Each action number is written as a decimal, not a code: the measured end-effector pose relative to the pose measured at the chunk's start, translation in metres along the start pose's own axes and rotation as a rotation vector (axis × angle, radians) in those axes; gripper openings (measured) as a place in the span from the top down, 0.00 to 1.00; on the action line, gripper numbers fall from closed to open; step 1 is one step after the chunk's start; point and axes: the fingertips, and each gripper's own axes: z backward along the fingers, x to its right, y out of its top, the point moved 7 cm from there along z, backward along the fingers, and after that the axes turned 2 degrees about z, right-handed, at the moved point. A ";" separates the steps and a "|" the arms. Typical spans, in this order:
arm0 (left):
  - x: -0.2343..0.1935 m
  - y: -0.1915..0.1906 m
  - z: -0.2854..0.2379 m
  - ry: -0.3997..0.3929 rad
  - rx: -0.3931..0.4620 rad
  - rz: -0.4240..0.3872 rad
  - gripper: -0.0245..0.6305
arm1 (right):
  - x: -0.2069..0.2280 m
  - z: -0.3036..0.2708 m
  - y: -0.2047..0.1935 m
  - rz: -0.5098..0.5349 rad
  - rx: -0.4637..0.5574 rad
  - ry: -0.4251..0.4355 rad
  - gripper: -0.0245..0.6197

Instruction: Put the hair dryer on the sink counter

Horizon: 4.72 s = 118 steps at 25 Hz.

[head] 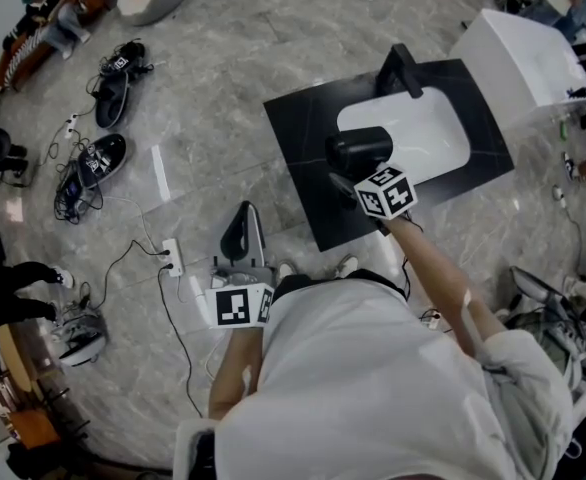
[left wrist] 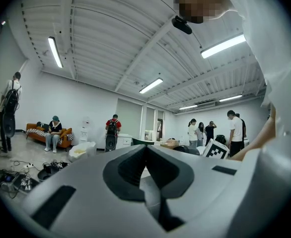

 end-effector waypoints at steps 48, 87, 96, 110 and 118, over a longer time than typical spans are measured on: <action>-0.031 -0.011 -0.015 0.050 -0.043 0.037 0.96 | 0.040 -0.094 -0.031 -0.095 -0.321 -0.087 0.66; -0.049 -0.024 -0.004 0.107 -0.084 0.053 0.96 | 0.062 -0.129 -0.049 -0.199 -0.486 -0.138 0.65; -0.054 -0.025 -0.004 0.098 -0.068 0.067 0.96 | 0.055 -0.131 -0.048 -0.139 -0.537 -0.218 0.64; -0.066 -0.031 -0.004 0.070 -0.070 0.094 0.96 | 0.054 -0.133 -0.048 -0.298 -0.530 -0.264 0.60; -0.066 -0.031 -0.007 0.028 -0.076 0.094 0.96 | 0.049 -0.126 -0.051 -0.352 -0.506 -0.242 0.59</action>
